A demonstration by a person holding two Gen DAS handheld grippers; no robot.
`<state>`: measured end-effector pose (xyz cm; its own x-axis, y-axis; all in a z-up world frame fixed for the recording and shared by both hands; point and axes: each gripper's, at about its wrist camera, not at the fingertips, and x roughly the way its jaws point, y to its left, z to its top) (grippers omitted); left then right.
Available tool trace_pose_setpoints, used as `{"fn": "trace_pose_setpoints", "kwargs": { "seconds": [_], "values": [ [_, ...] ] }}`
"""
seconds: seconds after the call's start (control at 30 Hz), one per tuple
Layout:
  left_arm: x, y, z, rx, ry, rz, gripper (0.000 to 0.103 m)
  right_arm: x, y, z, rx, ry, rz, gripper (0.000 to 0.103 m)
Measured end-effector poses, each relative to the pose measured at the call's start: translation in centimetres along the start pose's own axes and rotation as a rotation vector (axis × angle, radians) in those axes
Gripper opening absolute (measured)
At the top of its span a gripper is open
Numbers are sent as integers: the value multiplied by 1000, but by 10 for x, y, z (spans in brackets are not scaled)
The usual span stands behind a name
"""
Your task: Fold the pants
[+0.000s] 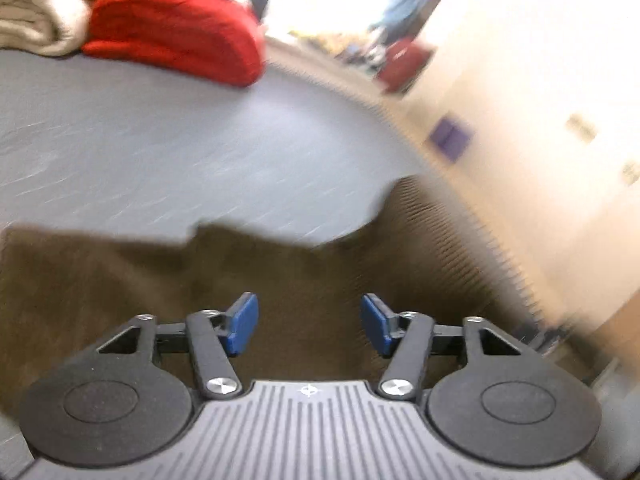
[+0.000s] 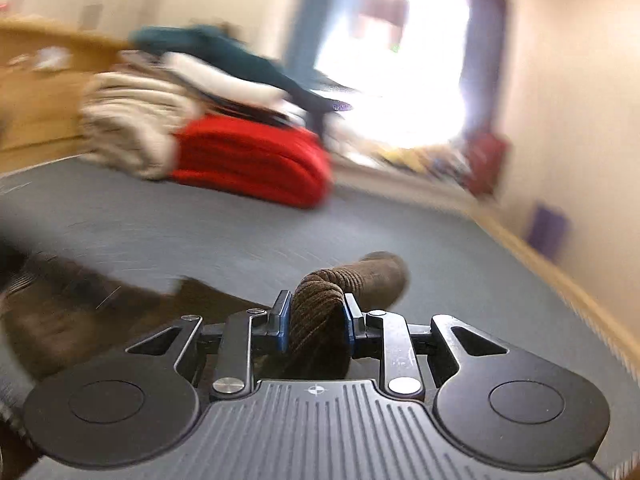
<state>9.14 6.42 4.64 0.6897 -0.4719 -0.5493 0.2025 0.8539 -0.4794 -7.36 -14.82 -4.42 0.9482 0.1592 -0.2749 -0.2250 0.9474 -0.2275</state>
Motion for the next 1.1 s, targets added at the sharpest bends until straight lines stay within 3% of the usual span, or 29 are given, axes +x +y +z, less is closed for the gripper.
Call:
{"fn": "trace_pose_setpoints", "kwargs": {
  "seconds": [0.07,0.13,0.17,0.2,0.23,0.33,0.4,0.5,0.63,0.73,0.8,0.9,0.93,0.97,1.0,1.07,1.1],
  "values": [
    [4,-8,18,-43,24,-122,91,-6,21,0,-82,-29,65,26],
    [23,-16,29,-76,111,-219,92,-10,37,-2,-140,-48,122,26],
    [31,-19,31,-79,134,-210,91,-12,41,-1,-155,-51,144,26],
    [39,-23,33,-66,146,-178,91,-14,45,-2,-176,-55,168,26],
    [47,-24,33,-43,164,-125,83,-15,49,-4,-197,-58,190,26],
    [71,-15,29,-33,267,43,22,-15,52,-7,-211,-42,231,26],
    [73,-3,25,-61,288,55,18,-15,48,-6,-191,-7,264,27],
    [53,5,27,1,251,113,17,-4,41,2,-108,52,360,35],
    [3,45,44,-23,194,192,17,-7,14,27,182,69,642,54],
    [-39,76,59,6,155,277,18,5,-10,39,390,57,705,60],
    [-63,98,70,13,139,344,19,20,-19,40,481,96,670,61],
    [-84,135,71,-36,138,463,25,52,-19,34,535,225,590,61],
    [-89,148,70,-61,138,515,33,62,-15,30,552,277,570,62],
    [-93,157,72,-88,133,540,47,74,-12,26,574,330,550,62],
    [-99,167,70,-122,120,540,56,79,-6,17,599,378,536,62],
    [-98,180,66,-182,108,499,89,97,3,3,652,453,523,63],
    [-95,188,63,-213,115,470,90,103,10,-4,673,486,510,64]
  ]
}}
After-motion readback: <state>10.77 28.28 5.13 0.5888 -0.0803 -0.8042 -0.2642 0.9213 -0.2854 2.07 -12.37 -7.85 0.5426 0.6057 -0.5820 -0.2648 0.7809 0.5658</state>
